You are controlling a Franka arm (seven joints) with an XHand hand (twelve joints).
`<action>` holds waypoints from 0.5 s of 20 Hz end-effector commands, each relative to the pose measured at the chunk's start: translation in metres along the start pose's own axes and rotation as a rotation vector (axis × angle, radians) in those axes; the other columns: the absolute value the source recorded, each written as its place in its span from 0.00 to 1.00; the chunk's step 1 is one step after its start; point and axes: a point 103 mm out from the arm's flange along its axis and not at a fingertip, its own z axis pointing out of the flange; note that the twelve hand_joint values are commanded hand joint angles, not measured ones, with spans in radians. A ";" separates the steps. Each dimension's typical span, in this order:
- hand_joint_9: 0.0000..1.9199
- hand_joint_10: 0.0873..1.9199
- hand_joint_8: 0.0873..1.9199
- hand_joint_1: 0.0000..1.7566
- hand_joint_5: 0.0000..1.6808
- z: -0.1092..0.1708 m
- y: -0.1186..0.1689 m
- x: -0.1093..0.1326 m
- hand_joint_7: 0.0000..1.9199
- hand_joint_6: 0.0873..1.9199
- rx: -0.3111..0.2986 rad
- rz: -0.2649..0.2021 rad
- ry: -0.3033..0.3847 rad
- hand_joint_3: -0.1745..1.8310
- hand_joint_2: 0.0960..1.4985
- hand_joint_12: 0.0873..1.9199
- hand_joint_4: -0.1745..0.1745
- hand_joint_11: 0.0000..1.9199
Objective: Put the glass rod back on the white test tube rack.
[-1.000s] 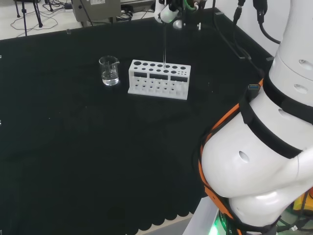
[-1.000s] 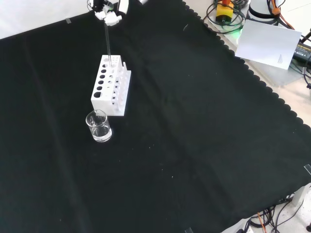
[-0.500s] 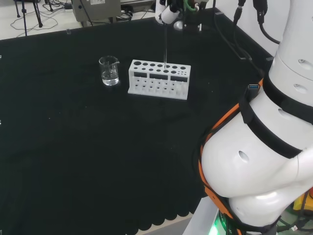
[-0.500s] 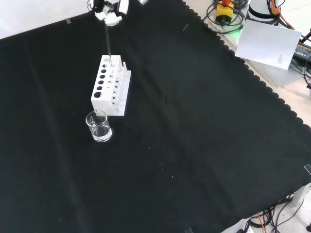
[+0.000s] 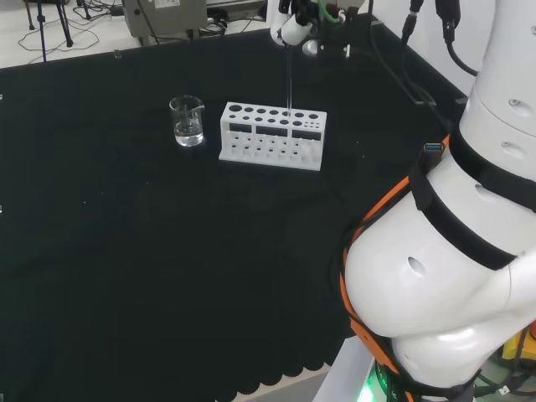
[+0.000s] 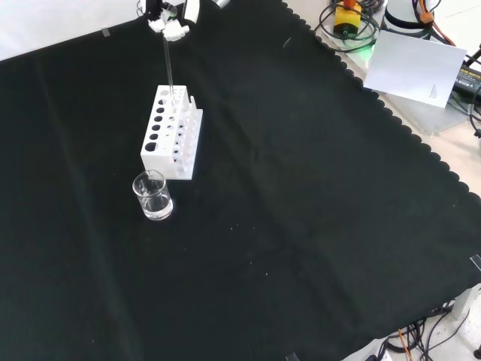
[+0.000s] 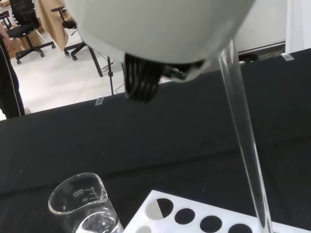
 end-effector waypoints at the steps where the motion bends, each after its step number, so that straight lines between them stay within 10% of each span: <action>1: 0.99 0.33 0.40 0.70 0.84 0.002 0.003 0.002 0.86 0.30 0.003 0.005 0.005 0.61 0.21 0.55 0.00 0.78; 10: 0.99 0.33 0.40 0.70 0.84 -0.008 0.008 0.014 0.86 0.30 -0.012 -0.018 -0.002 0.61 0.21 0.55 0.00 0.78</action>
